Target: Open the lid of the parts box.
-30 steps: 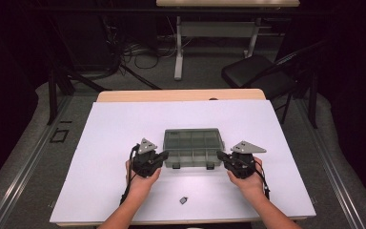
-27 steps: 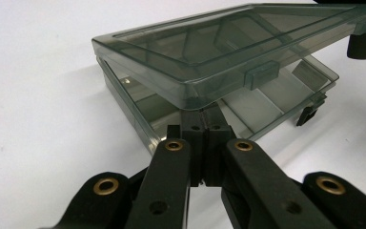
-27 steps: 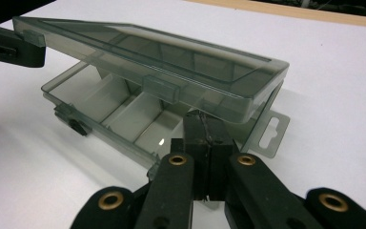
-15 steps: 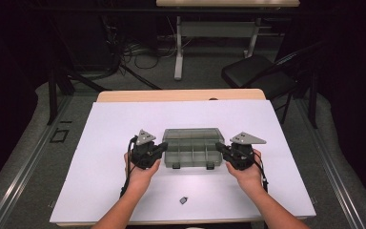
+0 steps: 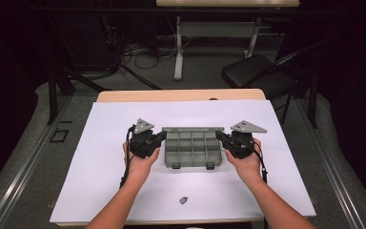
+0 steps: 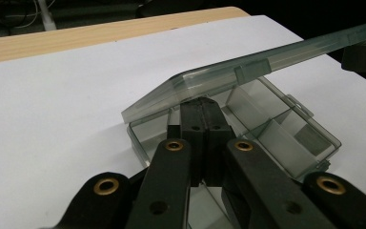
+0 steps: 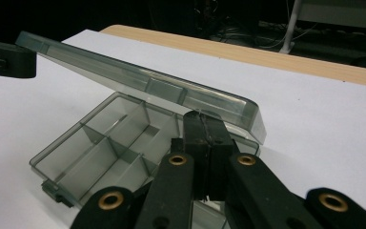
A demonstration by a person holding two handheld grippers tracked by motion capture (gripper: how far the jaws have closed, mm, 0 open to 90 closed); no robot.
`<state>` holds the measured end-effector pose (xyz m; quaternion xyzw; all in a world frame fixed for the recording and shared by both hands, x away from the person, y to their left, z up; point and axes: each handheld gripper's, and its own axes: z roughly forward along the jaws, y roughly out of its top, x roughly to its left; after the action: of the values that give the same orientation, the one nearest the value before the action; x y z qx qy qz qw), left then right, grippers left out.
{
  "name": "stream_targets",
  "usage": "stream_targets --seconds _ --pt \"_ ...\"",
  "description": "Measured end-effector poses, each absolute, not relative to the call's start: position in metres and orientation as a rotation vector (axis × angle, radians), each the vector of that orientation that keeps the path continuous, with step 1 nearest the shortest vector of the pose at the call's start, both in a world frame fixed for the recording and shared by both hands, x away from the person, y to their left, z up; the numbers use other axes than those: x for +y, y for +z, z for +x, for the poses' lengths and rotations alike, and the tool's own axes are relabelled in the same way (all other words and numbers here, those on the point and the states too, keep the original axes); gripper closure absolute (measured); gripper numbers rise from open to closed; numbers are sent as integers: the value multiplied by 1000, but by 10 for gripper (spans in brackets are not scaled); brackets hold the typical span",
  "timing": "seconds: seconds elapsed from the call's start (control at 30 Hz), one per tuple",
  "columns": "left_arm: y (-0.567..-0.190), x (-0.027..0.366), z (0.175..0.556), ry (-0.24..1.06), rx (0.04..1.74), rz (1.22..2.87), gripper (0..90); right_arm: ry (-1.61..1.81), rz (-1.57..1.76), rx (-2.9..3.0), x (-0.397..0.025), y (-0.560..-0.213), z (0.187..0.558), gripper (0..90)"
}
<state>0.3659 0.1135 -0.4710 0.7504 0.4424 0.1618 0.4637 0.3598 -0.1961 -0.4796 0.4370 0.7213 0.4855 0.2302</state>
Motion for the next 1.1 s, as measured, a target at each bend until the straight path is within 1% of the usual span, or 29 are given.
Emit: stream_targets --seconds 0.1,0.37,0.67,0.77,1.1 --pt "-468 112 370 410 1094 1835 900 1333 1214 1978 -197 -478 365 900" --pt "-465 112 378 394 1099 1800 900 1334 1224 1960 -197 -474 374 900" --pt "-464 111 379 402 1100 1796 900 1334 1223 1960 -196 -475 375 900" --pt "-464 111 379 396 1096 1805 900 1340 1217 1971 -196 -474 373 878" --pt "-463 111 379 403 1098 1805 900 1320 1161 2002 -205 -476 355 730"
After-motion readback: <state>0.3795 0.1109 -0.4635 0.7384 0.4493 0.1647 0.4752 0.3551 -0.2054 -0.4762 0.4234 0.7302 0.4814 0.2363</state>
